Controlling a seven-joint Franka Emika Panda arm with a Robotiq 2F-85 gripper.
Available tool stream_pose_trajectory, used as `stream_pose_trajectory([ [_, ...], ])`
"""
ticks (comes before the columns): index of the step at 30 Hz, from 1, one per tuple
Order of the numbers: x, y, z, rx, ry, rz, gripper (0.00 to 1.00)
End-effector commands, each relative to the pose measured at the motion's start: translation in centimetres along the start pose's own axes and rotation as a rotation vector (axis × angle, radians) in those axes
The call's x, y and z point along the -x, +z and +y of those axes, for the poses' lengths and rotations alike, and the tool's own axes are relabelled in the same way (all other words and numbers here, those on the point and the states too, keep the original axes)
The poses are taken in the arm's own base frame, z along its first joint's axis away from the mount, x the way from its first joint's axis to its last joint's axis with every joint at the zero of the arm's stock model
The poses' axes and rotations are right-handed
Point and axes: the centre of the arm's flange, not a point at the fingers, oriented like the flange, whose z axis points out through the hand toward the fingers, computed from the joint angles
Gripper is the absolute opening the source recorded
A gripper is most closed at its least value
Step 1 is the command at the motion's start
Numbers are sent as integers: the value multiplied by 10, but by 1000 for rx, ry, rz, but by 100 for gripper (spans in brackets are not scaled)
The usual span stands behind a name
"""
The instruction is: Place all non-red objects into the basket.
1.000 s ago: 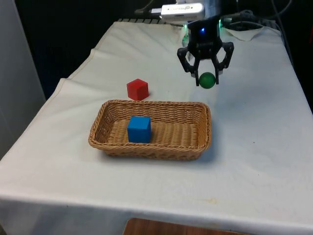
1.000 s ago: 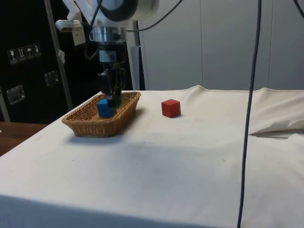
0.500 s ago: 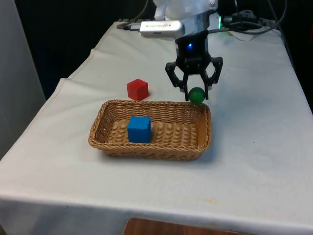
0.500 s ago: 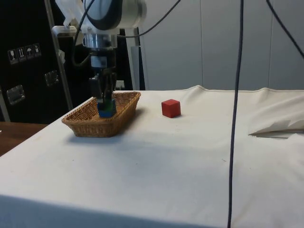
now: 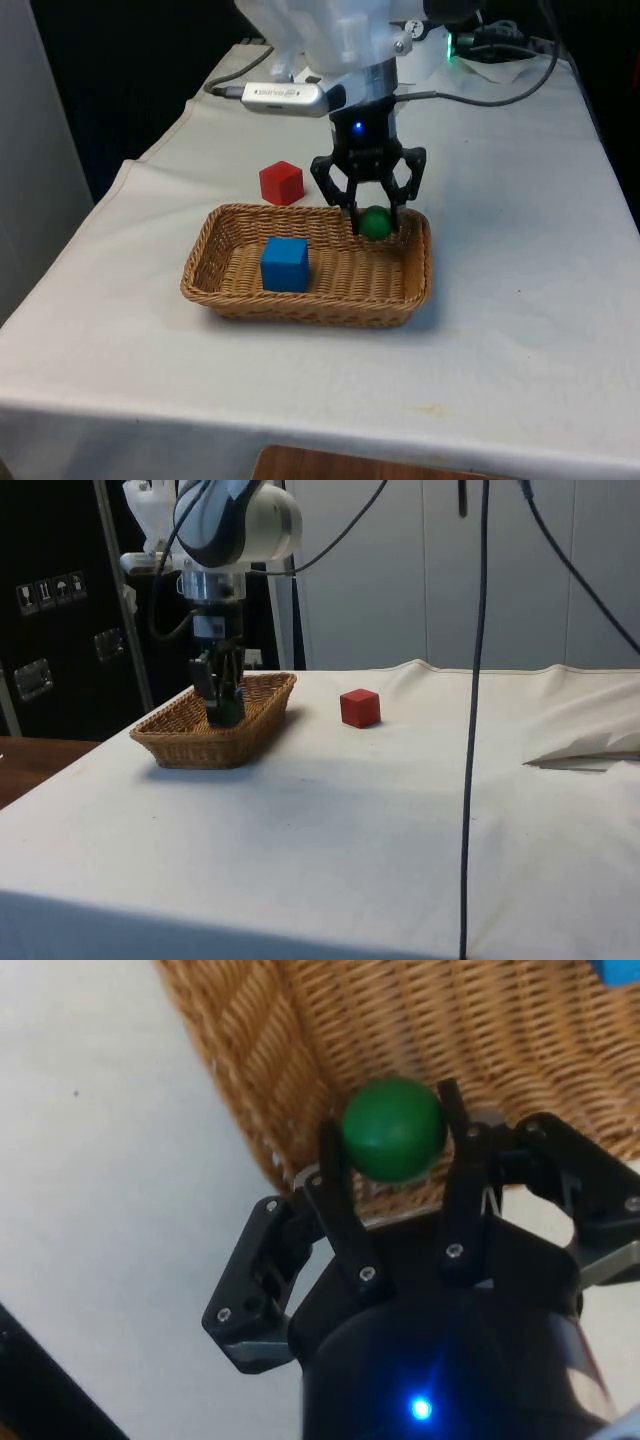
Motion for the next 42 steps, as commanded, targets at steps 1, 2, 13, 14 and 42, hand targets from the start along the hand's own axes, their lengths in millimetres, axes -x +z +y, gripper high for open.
stream_pose_trajectory([
  [1, -1, 2, 1, 2, 0, 2, 0],
  [2, -3, 6, 3, 2, 1, 11, 0],
  [13, -6, 23, 5, 25, 2, 28, 0],
  [14, -7, 24, 6, 28, 3, 29, 0],
  [42, -9, 31, 7, 30, 1, 29, 100],
])
